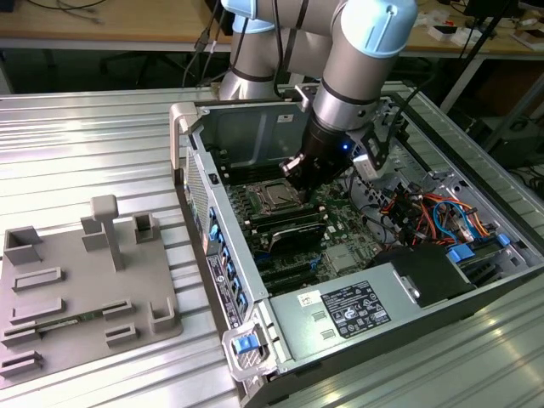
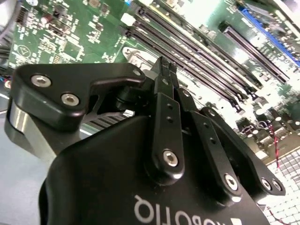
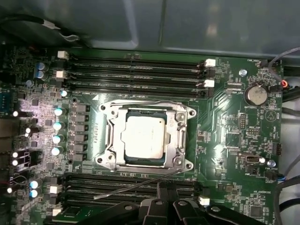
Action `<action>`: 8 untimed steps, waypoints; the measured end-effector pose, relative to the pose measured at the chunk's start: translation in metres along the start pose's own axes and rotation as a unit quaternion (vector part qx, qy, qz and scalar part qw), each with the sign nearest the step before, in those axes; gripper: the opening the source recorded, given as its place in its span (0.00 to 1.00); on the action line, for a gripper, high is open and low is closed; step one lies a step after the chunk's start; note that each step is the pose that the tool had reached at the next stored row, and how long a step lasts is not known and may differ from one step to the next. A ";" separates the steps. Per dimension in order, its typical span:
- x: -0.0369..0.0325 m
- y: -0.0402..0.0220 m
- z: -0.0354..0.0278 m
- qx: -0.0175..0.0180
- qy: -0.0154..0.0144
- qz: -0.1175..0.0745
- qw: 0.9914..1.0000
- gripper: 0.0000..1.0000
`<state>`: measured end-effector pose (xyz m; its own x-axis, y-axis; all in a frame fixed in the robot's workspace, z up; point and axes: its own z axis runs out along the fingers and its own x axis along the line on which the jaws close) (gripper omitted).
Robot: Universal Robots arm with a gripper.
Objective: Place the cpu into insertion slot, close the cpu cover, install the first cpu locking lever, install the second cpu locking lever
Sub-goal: 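Install the second cpu locking lever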
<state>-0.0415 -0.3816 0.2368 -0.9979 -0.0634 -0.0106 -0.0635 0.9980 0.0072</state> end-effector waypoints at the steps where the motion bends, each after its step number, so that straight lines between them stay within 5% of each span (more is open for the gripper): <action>1: 0.0015 -0.0003 0.0000 0.000 0.000 0.000 1.000 0.11; 8: 0.0149 0.0004 0.0001 0.000 0.001 0.000 1.000 0.11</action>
<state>-0.0564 -0.3821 0.2365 -0.9980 -0.0633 -0.0092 -0.0633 0.9980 0.0072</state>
